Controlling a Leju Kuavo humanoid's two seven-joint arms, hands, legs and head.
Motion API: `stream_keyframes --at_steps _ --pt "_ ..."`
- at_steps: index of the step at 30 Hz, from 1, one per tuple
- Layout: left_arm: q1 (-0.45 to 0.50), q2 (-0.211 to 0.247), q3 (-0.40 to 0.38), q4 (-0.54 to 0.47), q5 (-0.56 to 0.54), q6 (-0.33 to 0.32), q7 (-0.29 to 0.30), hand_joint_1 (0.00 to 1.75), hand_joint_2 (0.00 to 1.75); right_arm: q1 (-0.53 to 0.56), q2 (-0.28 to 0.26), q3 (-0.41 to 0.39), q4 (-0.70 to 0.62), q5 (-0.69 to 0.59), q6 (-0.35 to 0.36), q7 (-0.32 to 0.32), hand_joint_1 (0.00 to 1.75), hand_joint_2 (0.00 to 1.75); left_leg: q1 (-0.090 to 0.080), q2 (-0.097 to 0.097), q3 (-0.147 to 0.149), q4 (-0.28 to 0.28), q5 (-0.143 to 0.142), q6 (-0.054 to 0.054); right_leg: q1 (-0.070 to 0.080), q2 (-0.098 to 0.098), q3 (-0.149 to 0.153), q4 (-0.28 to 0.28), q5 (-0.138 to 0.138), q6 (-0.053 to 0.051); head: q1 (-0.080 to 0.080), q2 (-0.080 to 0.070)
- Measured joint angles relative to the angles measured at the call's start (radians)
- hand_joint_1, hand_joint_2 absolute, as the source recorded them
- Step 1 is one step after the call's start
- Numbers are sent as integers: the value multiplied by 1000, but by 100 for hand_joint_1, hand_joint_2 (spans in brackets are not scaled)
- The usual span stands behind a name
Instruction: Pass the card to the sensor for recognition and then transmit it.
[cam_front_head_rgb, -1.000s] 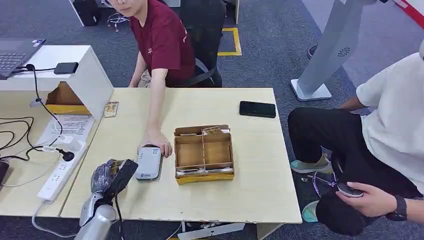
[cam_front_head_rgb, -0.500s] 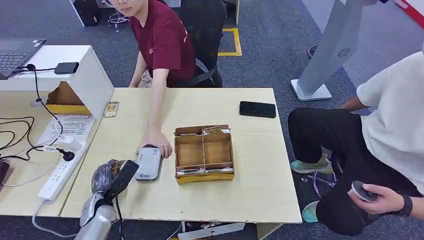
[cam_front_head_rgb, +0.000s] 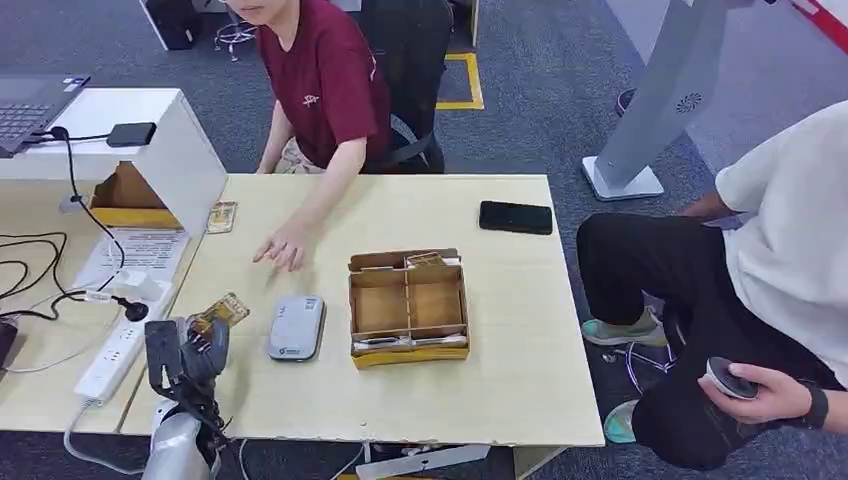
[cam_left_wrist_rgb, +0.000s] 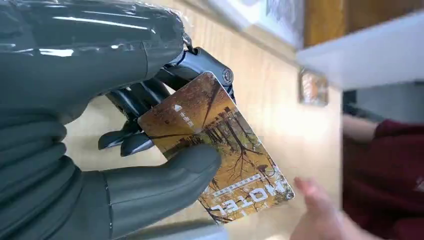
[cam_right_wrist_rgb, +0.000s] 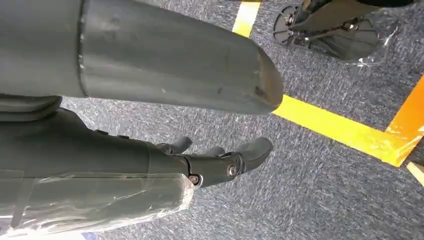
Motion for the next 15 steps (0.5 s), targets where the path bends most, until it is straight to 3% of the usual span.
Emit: stream_keyframes --at_steps 15 --pt "2 -18 47 -82 21 -3 -1 175 175 -2 5 0 0 1 0 -6 0 0 0 0 -5 0 0 0 0 0 -4 0 0 0 0 0"
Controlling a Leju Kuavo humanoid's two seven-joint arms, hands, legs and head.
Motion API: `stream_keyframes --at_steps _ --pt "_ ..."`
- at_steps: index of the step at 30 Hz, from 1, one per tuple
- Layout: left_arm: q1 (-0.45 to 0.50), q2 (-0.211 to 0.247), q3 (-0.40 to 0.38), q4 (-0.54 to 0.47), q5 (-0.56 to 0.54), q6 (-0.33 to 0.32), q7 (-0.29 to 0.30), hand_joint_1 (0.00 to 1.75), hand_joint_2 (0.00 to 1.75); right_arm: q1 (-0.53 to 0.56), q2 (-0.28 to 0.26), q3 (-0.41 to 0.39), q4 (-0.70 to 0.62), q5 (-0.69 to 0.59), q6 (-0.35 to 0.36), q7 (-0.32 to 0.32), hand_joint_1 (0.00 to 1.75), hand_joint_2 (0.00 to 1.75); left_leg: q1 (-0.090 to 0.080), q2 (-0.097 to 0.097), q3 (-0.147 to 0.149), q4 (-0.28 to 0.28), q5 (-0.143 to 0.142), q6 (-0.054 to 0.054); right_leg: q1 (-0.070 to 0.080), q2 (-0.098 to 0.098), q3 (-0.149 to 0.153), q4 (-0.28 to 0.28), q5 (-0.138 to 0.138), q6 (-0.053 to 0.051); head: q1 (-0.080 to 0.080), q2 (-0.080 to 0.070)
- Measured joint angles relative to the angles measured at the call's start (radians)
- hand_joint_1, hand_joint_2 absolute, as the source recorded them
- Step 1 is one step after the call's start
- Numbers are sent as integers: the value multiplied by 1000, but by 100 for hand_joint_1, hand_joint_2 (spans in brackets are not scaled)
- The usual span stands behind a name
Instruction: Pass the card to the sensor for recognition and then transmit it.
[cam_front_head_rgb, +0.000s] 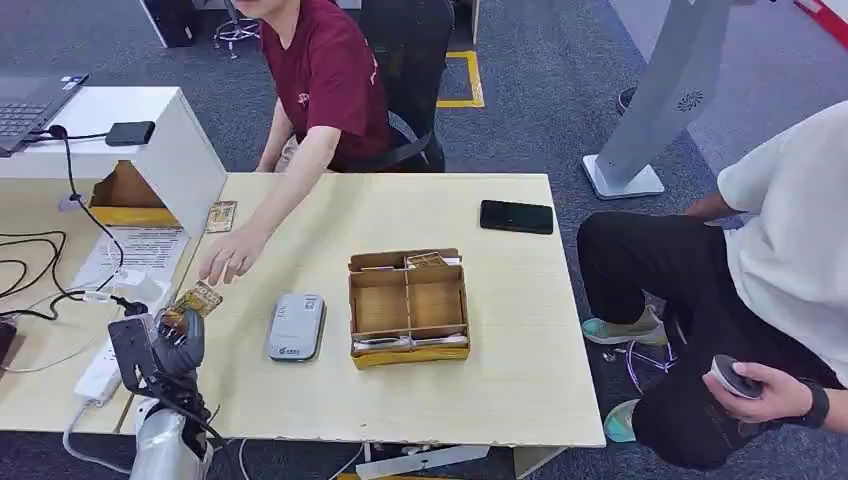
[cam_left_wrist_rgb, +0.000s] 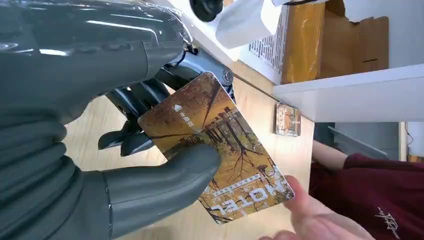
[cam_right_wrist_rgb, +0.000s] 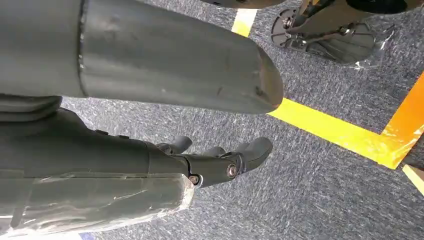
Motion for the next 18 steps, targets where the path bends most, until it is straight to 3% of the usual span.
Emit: stream_keyframes --at_steps 14,15,18 --pt "0 -3 1 -3 9 -8 -2 175 175 0 4 0 0 0 0 0 0 0 0 0 0 0 0 0 0 0 -1 0 0 0 0 0" --pt "0 -3 1 -3 9 -8 -2 0 175 0 4 0 0 0 0 0 0 0 0 0 0 0 0 0 0 0 -1 0 0 0 0 0" --pt "0 -4 1 -4 28 -21 -15 0 175 0 5 0 0 0 1 0 0 0 0 0 -1 0 0 0 0 0 -1 0 0 0 0 0"
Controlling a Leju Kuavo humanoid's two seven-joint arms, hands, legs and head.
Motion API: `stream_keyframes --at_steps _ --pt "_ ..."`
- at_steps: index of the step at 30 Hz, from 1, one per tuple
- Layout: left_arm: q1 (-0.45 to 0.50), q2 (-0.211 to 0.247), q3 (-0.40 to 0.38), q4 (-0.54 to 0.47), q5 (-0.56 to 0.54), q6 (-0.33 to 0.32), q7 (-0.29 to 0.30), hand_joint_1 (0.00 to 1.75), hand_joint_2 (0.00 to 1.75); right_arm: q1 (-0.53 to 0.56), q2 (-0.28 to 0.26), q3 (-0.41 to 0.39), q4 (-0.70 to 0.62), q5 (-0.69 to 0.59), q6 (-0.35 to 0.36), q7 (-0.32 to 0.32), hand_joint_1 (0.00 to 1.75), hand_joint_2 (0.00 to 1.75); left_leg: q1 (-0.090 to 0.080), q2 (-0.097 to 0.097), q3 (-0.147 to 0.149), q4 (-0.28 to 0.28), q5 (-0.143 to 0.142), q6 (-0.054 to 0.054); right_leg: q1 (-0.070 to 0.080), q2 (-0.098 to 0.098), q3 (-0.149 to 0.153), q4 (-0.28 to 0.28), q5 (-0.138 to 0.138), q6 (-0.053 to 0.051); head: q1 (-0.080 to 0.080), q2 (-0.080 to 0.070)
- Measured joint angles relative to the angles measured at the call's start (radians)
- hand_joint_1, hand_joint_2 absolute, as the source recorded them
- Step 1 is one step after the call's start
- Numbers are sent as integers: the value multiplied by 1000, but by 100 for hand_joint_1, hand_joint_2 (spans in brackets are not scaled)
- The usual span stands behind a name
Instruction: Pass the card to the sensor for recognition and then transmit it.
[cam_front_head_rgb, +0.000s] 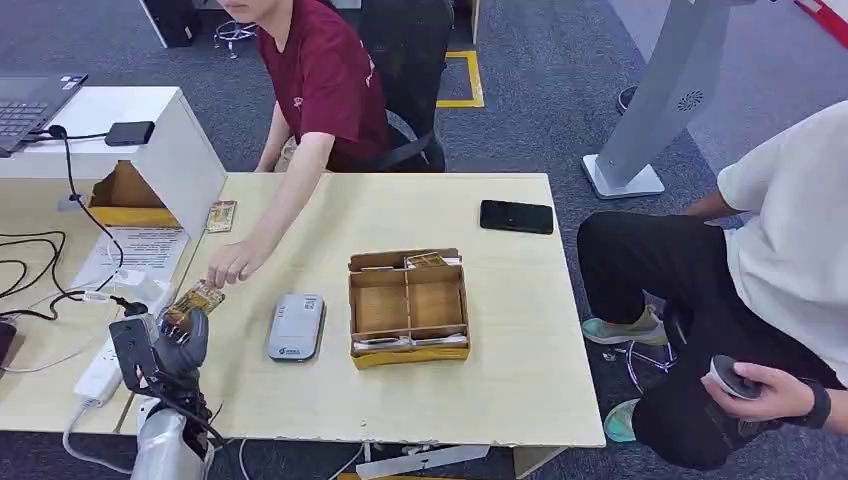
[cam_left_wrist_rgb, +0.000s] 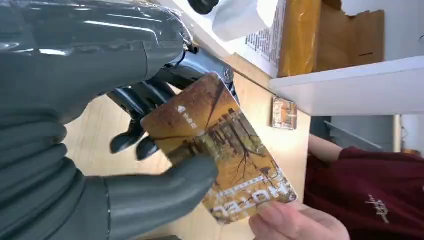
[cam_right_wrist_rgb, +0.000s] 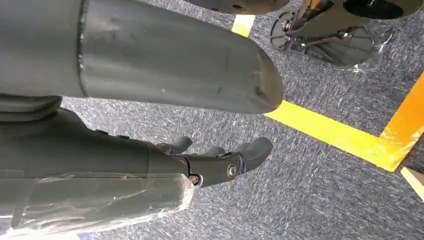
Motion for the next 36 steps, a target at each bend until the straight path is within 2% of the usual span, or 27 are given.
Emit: stream_keyframes --at_steps 36 --pt "2 -1 6 -10 36 -13 18 0 175 0 6 -15 0 6 -1 -2 0 0 0 0 -1 0 0 0 0 0 -1 0 0 0 0 0"
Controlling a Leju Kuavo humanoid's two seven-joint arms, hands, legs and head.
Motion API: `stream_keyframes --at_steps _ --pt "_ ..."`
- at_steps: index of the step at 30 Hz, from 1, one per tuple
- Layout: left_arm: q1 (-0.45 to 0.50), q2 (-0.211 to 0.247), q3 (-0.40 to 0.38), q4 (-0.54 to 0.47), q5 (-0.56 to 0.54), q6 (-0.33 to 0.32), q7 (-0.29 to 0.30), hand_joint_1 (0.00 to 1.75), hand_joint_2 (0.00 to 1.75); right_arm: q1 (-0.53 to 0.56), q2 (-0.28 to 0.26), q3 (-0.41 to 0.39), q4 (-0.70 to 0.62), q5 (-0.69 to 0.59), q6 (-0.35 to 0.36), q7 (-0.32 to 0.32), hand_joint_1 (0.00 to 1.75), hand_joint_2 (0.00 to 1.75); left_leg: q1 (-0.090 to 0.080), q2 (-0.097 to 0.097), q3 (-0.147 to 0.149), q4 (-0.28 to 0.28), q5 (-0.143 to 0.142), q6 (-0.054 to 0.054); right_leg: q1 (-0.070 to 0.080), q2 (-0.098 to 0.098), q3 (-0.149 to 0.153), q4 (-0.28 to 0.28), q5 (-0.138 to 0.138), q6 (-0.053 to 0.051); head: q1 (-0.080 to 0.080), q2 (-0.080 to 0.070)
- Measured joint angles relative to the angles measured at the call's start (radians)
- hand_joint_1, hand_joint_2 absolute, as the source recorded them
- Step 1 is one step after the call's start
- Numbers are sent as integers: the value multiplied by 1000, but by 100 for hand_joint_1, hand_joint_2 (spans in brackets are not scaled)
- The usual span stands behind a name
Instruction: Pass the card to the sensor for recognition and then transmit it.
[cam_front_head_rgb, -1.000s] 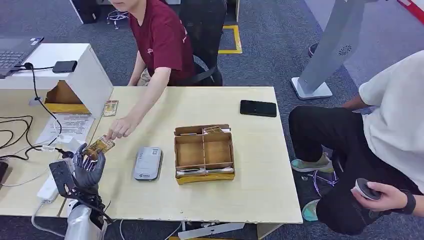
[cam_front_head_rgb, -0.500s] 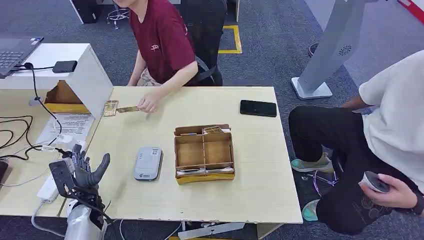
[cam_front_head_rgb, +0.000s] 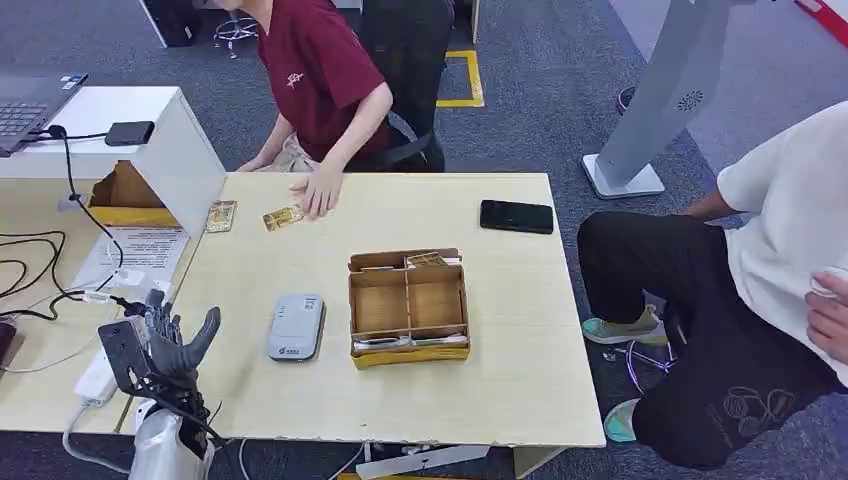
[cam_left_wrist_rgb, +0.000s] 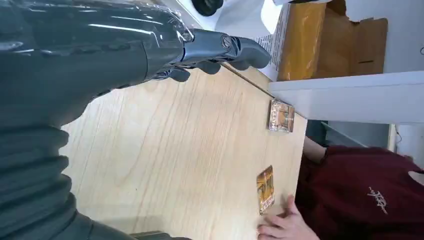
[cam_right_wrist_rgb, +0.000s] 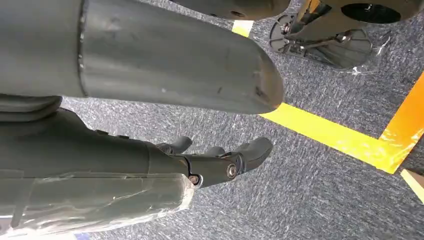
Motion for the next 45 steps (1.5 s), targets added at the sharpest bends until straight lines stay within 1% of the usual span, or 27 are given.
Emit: stream_keyframes --at_steps 3,4,6,7,8,9,10,11,17,19,20,21,22,23,27,29,30,33,35,38,39,40,41,43,45 --pt "2 -6 0 -5 2 14 7 0 175 0 0 -1 0 1 -1 0 0 0 0 0 0 0 0 0 0 0 0 0 0 0 0 0" --pt "8 -8 0 -17 -8 -1 -5 0 175 0 1 -2 0 -1 -4 0 0 0 0 0 0 0 0 0 0 0 0 0 0 0 0 0" --pt "41 -18 -19 -79 -38 -41 -29 0 175 0 3 -6 0 -8 -8 0 0 0 0 1 0 0 0 0 0 1 -1 0 0 0 0 0" --pt "65 -24 -39 -122 -61 -44 -43 0 175 1 3 -10 0 -9 -11 -1 0 0 0 1 0 0 0 0 0 1 -1 0 0 0 0 0" --pt "92 -26 -68 -172 -106 -19 -67 0 175 1 5 -14 0 -13 -16 -3 0 0 0 1 0 0 0 0 0 1 -1 0 0 0 0 0" --pt "121 -31 -98 -222 -182 32 -93 0 175 2 6 -18 0 -15 -18 -6 0 0 0 1 0 0 0 0 0 1 -1 0 0 0 0 0" --pt "153 -32 -129 -268 -273 98 -115 0 175 1 8 -23 0 -17 -19 -9 0 0 0 2 0 0 -1 1 0 2 -1 0 0 0 0 0" --pt "189 -33 -175 -319 -388 186 -133 0 175 1 10 -27 -1 -18 -21 -9 0 0 -1 2 0 0 -1 1 0 2 -2 0 0 0 0 0" --pt "193 -32 -175 -320 -390 187 -134 0 175 1 10 -27 -1 -18 -21 -9 0 0 -1 2 0 0 -1 1 0 2 -2 0 0 0 0 0" --pt "211 -32 -201 -344 -443 230 -137 0 175 2 11 -28 -1 -19 -21 -9 0 0 -1 2 0 0 -1 1 0 2 -2 -1 0 0 0 0" --pt "254 -24 -262 -393 -541 304 -136 0 175 2 12 -30 -2 -20 -22 -9 0 0 -1 2 -1 0 -2 1 -1 2 -2 -1 -1 1 0 0" --pt "274 -19 -296 -419 -580 335 -132 0 175 2 14 -32 -2 -21 -23 -9 0 0 -1 2 -1 0 -2 1 -1 2 -2 -1 -1 1 0 0" --pt "373 23 -471 -524 -720 469 -88 0 175 2 17 -48 -3 -23 -23 -6 0 0 -1 2 -2 0 -3 1 -1 2 -2 -1 -1 1 0 0" --pt "424 77 -601 -580 -810 555 -28 0 175 2 17 -56 -4 -23 -23 -4 0 0 -1 2 -2 0 -2 1 -1 2 -3 -1 -1 1 0 0" --pt "436 110 -658 -589 -859 605 0 0 175 1 17 -63 -5 -23 -23 -8 0 0 -1 2 -2 0 -1 1 0 2 -2 0 -1 1 0 0" --pt "441 120 -677 -589 -874 615 4 0 175 1 17 -66 -5 -23 -23 -8 0 0 -1 2 -2 0 -1 1 0 2 -2 0 0 1 0 0" --pt "444 124 -683 -589 -899 619 13 0 175 1 17 -69 -5 -22 -23 -8 0 0 -1 2 -2 0 -1 1 0 2 -2 0 0 1 0 0" --pt "447 137 -699 -589 -1070 634 79 0 175 1 17 -72 -5 -19 -23 -7 0 0 -1 2 -2 0 -1 1 0 2 -2 0 0 1 0 0" --pt "446 154 -724 -584 -1181 634 144 0 175 0 18 -76 -5 -18 -24 -4 0 0 -1 2 -2 0 -1 1 -1 2 -3 0 0 1 0 0" --pt "426 188 -797 -542 -1288 635 278 0 175 -1 21 -79 -6 -16 -24 -5 0 0 -1 2 -2 0 -1 1 -1 2 -3 -1 0 1 0 0" --pt "413 201 -827 -521 -1301 635 317 0 175 -2 22 -80 -6 -15 -26 -6 0 0 -1 2 -2 0 -1 1 -1 2 -3 -1 0 1 0 0" --pt "389 217 -867 -493 -1307 632 377 0 175 -3 23 -82 -7 -13 -26 -8 0 0 -1 2 -2 0 -1 1 -1 2 -3 -1 0 1 0 0" --pt "370 231 -900 -469 -1311 629 409 0 175 -4 24 -84 -7 -12 -26 -9 0 0 -1 2 -2 0 -1 1 -1 2 -3 -1 0 1 0 0" --pt "337 248 -955 -429 -1314 608 452 0 175 -5 25 -86 -7 -8 -26 -9 0 0 -1 2 -2 0 -1 1 -1 2 -3 -1 0 1 0 0" --pt "286 267 -1025 -382 -1316 571 528 0 175 -5 25 -87 -8 -6 -24 -10 0 0 -1 1 -2 0 0 1 0 1 -3 0 1 1 0 0"
